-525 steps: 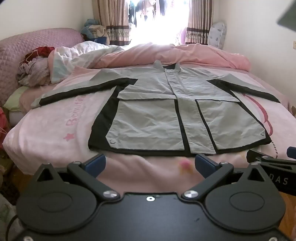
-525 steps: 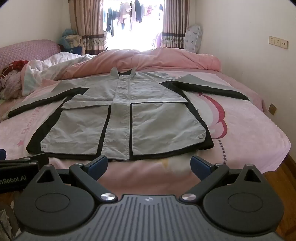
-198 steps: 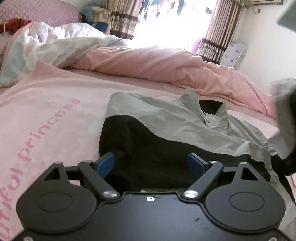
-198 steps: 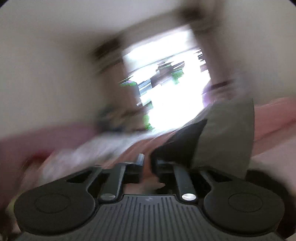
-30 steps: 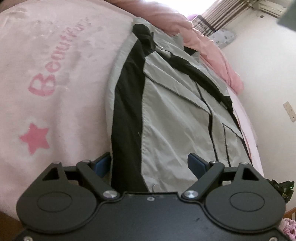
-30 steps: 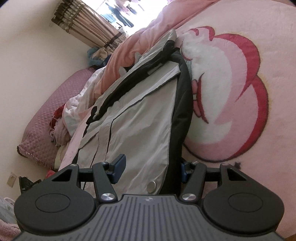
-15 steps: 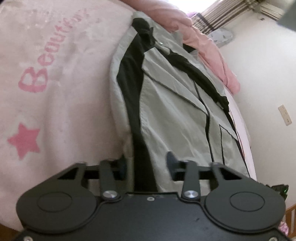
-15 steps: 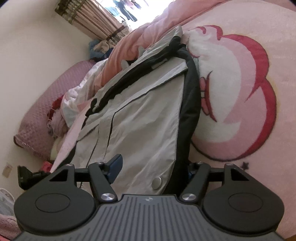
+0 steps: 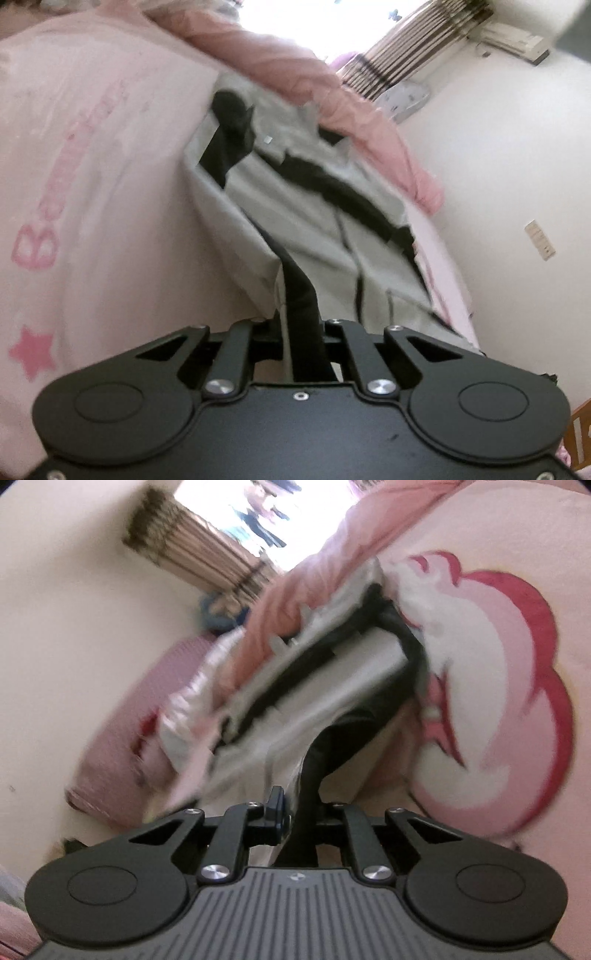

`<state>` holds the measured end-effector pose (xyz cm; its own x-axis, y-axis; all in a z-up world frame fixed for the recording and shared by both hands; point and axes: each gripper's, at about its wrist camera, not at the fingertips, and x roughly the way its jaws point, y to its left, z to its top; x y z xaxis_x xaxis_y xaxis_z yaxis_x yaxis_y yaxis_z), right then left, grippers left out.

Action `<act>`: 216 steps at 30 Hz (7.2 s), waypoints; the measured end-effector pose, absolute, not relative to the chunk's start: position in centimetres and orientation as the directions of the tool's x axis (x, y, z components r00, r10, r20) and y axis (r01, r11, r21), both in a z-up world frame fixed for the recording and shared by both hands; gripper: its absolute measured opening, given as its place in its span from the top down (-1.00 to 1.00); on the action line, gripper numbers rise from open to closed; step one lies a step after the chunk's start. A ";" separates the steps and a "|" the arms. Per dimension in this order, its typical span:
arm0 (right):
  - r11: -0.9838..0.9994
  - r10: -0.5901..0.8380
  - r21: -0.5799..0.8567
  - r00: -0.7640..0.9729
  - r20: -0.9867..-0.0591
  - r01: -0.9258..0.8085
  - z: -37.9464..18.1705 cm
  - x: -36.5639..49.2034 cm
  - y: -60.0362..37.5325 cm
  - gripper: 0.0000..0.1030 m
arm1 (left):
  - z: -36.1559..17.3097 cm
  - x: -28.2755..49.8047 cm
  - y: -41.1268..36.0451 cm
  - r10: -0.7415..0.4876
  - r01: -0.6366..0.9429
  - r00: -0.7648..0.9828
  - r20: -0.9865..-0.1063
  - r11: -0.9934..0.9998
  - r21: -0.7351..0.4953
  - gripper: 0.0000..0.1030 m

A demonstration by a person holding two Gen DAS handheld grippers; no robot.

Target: Fold large clothes

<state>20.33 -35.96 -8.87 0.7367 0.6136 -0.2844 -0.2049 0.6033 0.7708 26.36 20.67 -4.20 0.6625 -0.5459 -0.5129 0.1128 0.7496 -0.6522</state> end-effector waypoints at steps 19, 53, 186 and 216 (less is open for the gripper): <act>0.620 0.489 0.776 0.831 -0.266 -0.116 0.9 51.3 -36.6 0.55 | 3.0 57.7 20.1 -0.467 0.119 0.711 -0.525 0.816 -0.565 0.49; 0.970 0.100 0.241 0.826 -0.555 0.045 -4.4 60.7 -31.3 0.98 | -5.8 66.4 16.5 -0.063 -0.017 0.737 -0.673 0.994 -0.112 0.31; 0.992 -0.040 0.084 0.874 -0.483 0.092 -8.8 50.6 -25.4 0.75 | -8.5 60.0 12.0 0.003 -0.025 0.779 -0.627 0.999 -0.026 -0.67; 0.998 -0.067 -0.012 0.885 -0.460 0.069 -5.9 41.1 -21.4 0.51 | -6.3 47.2 14.2 0.054 -0.069 0.792 -0.608 0.998 -0.002 -0.68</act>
<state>41.12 -21.37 -5.88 0.8854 -0.0669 -0.4601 0.0692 0.9975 -0.0118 47.22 14.22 -6.25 0.7921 0.0538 -0.6080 -0.0692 0.9976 -0.0019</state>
